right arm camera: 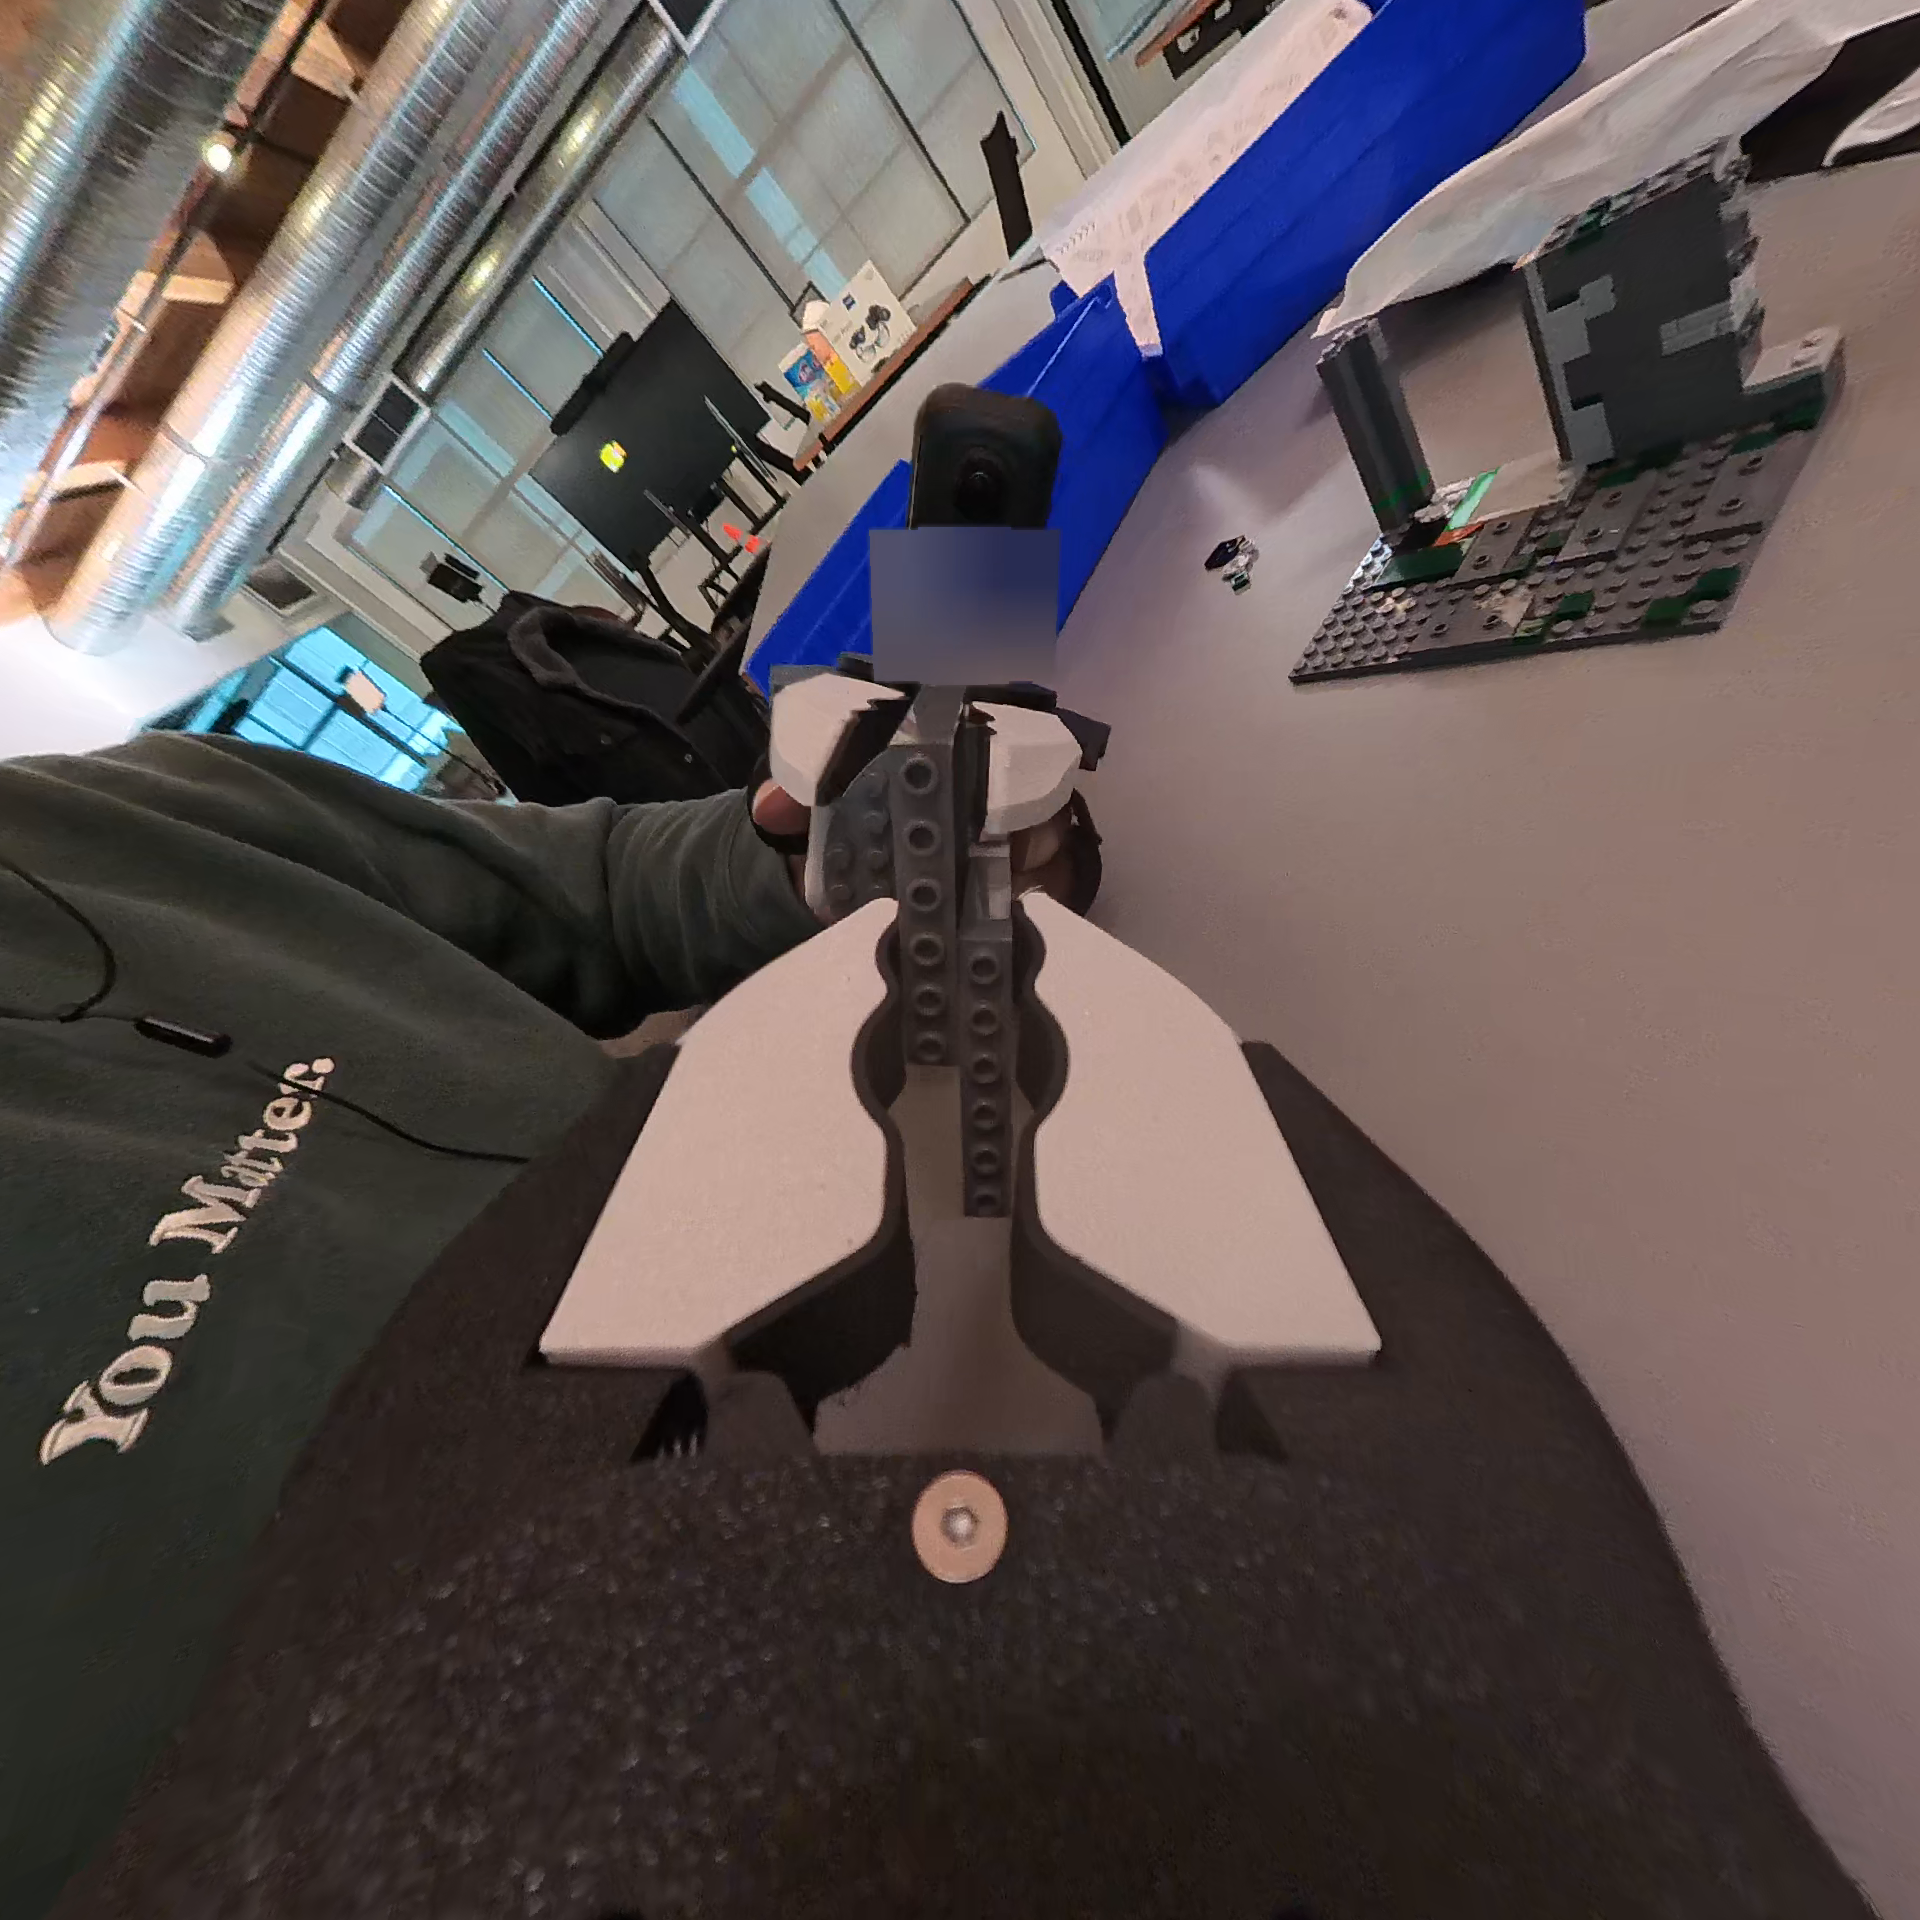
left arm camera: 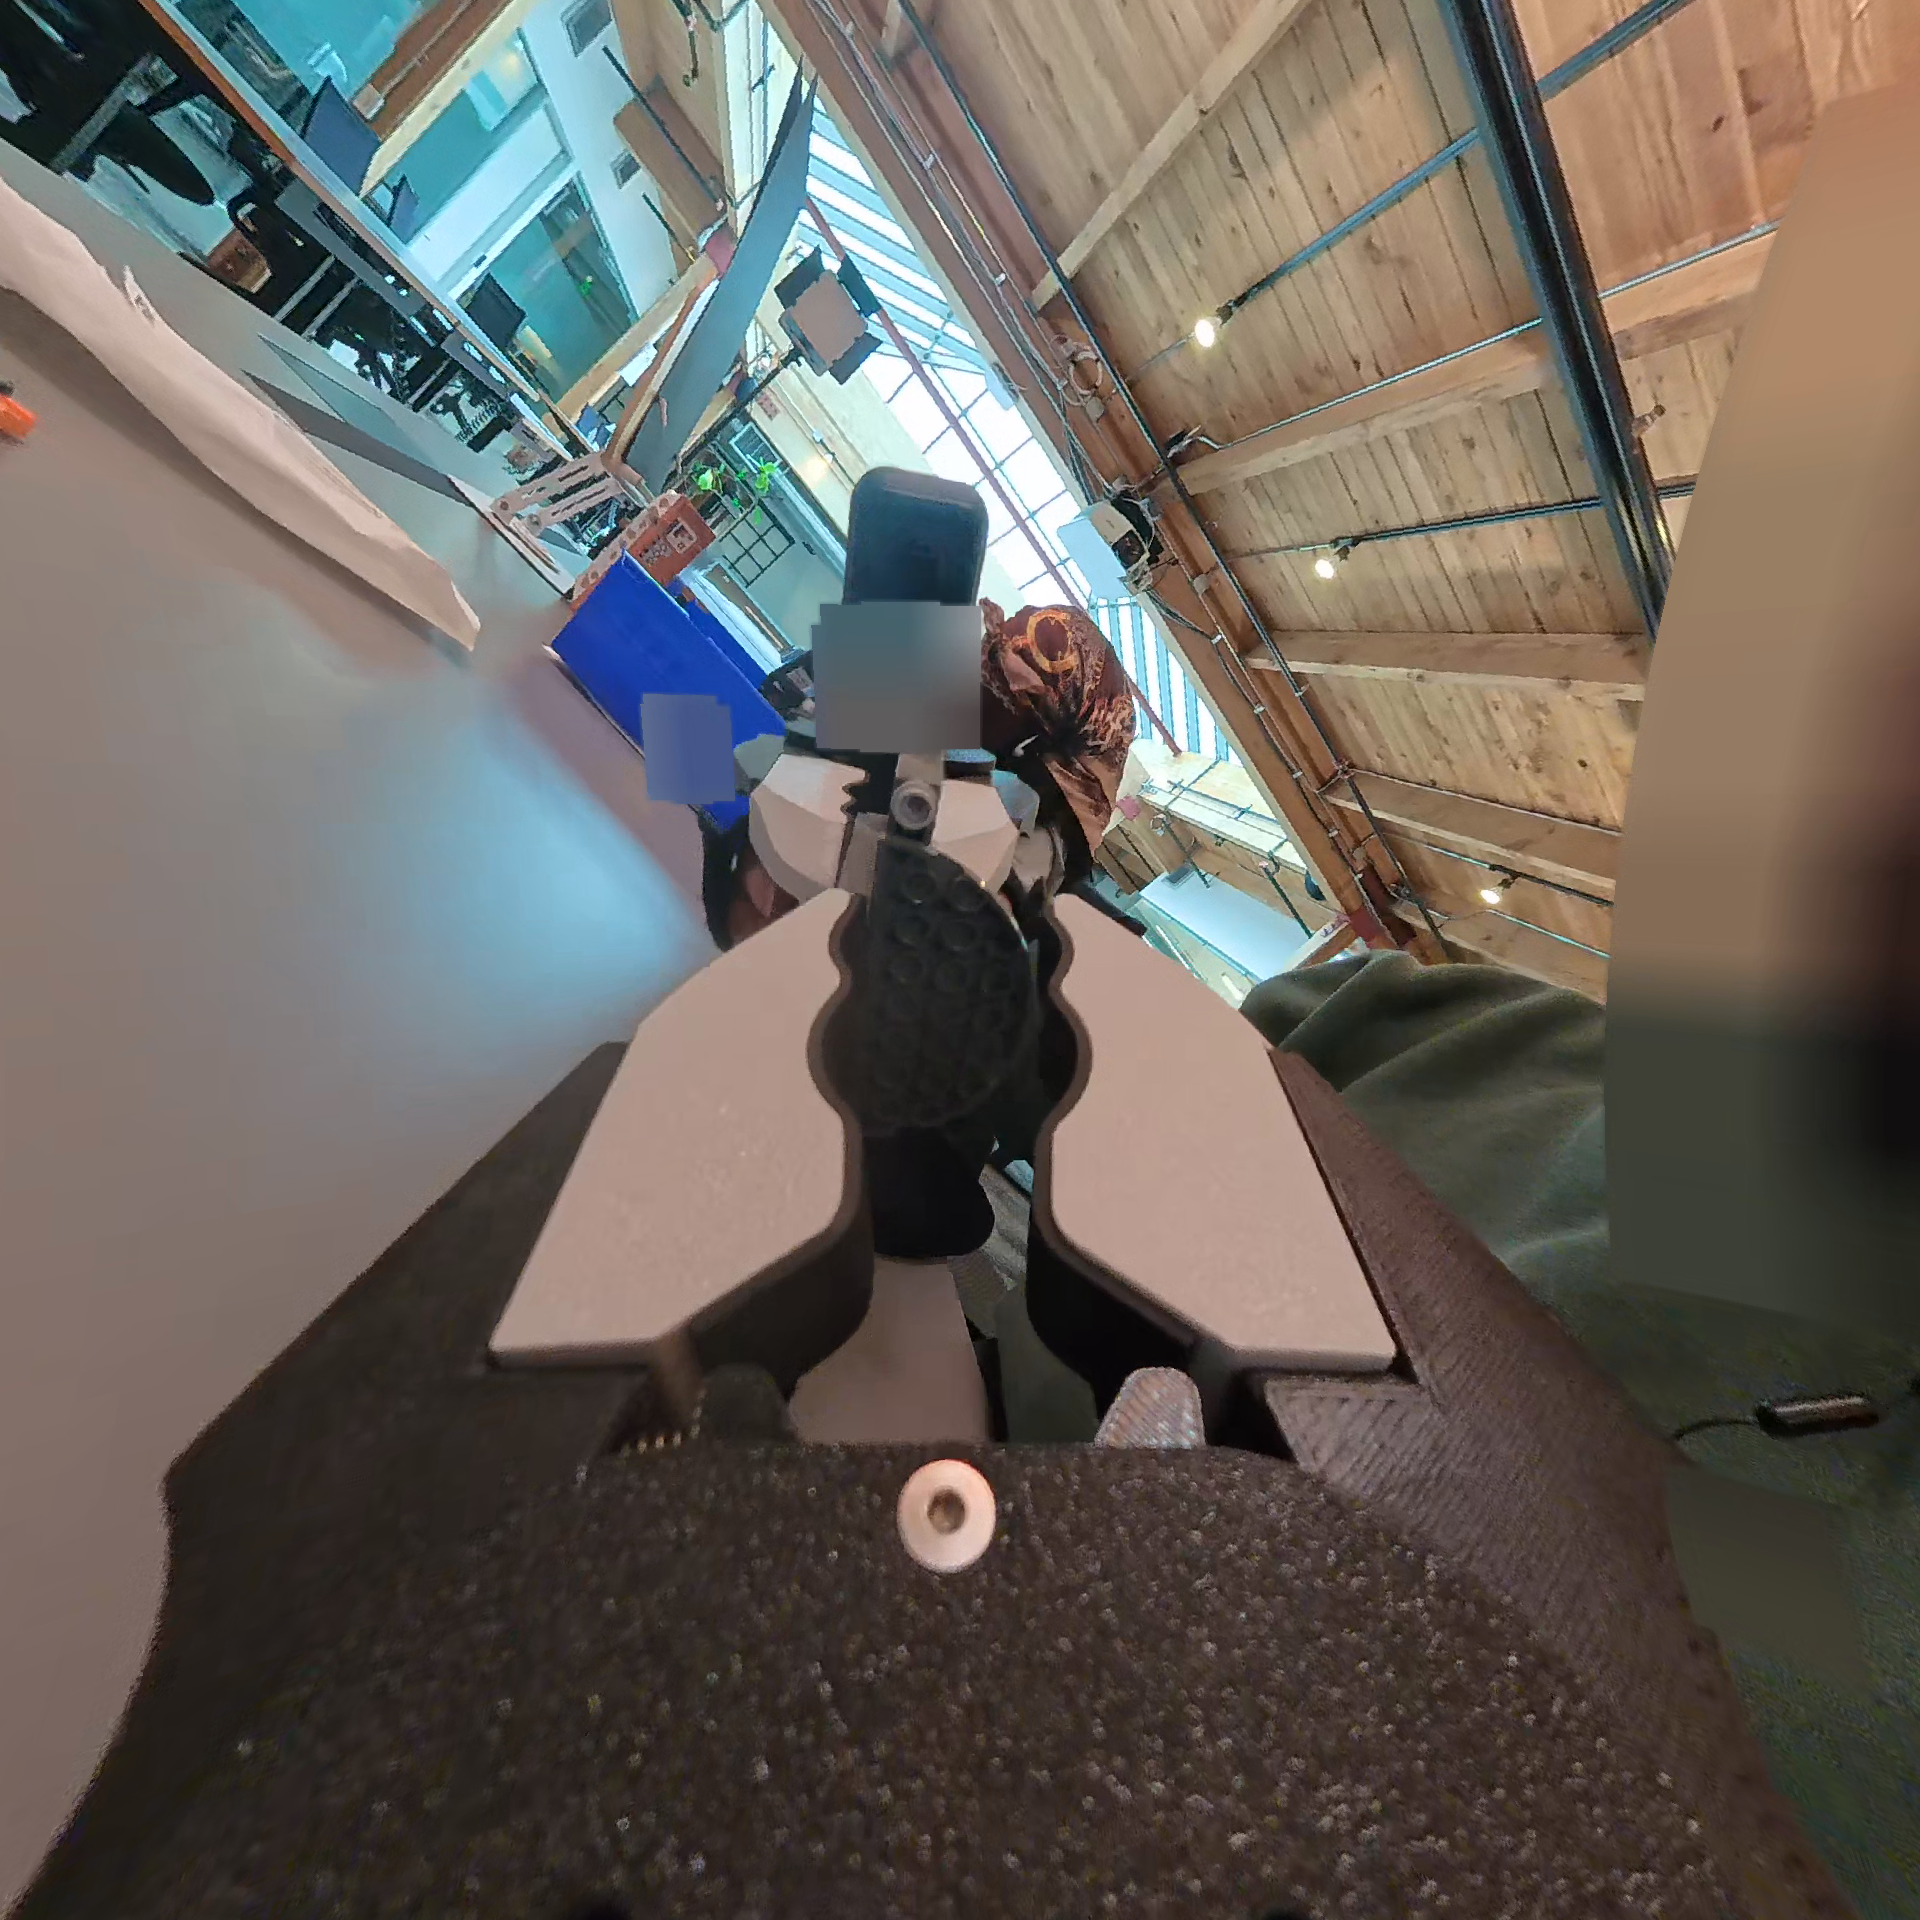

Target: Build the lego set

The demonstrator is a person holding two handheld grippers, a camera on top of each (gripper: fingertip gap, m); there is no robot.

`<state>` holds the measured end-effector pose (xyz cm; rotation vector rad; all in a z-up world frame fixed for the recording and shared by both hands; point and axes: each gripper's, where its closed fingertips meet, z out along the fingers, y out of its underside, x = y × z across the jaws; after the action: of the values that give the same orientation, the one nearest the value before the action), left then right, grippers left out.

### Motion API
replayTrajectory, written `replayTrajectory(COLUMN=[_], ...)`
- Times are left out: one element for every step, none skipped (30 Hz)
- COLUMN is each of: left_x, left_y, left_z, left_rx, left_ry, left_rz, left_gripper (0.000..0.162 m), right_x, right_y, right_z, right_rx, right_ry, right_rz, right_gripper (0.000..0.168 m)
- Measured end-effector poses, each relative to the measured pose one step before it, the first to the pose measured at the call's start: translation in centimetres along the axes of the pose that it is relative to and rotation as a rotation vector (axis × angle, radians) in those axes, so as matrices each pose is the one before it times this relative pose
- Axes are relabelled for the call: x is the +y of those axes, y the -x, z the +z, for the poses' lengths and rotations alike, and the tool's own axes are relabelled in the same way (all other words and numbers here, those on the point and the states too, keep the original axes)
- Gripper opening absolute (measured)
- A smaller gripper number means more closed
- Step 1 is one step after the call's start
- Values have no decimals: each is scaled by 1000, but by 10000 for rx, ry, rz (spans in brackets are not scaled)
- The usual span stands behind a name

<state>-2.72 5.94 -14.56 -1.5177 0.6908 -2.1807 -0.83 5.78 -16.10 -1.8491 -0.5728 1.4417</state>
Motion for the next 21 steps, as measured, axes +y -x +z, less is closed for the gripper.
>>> replayTrajectory(left_x=[-143,-51,20,57,81,120,207,334,403,526,655,525,212,41,-12,22,121,249,347,391,302], left_y=[-45,-10,30,29,65,171,280,324,356,428,443,436,267,161,176,181,167,188,170,128,-42], left_z=[28,15,26,24,1,-51,-65,-60,-27,57,105,35,-111,-225,-300,-326,-322,-268,-185,-89,21], left_rx=[-36,-51,-80,-66,-91,-159,-252,-299,-307,-332,-302,-306,-228,-182,-203,-230,-213,-218,-195,-143,-20], left_ry=[-6,36,47,66,80,102,142,206,219,253,306,253,86,37,52,84,133,189,211,217,142], left_rz=[28,42,47,40,38,56,38,31,22,-27,-61,-5,135,162,141,141,137,127,121,120,142], left_gripper=[32,33,34,35,36,36,35,35,34,33,32,31,30,29,29,29,28,28,27,27,27], right_x=[27,40,64,90,94,72,37,5,14,42,105,189,205,223,205,172,167,151,91,24,-57], right_y=[-82,-62,-60,-98,-105,-113,-64,-60,-83,-108,-151,-199,-176,-109,-75,-66,-101,-102,-40,76,106], right_z=[-162,-177,-169,-161,-175,-190,-206,-215,-199,-149,-81,-12,29,33,14,0,-17,-33,-18,-8,-5], right_rx=[-38,-50,-49,-10,27,36,15,27,48,64,66,73,60,49,51,63,96,98,24,-83,-111], right_ry=[-100,-102,-92,-61,-39,-32,-40,-30,-10,5,33,65,63,75,75,83,113,129,110,66,11], right_rz=[119,120,117,82,31,22,33,23,9,0,30,40,-8,-24,-25,-50,-81,-66,2,55,73], right_gripper=[16,16,16,16,16,16,16,16,16,16,16,16,16,16,16,16,16,16,16,16,16])
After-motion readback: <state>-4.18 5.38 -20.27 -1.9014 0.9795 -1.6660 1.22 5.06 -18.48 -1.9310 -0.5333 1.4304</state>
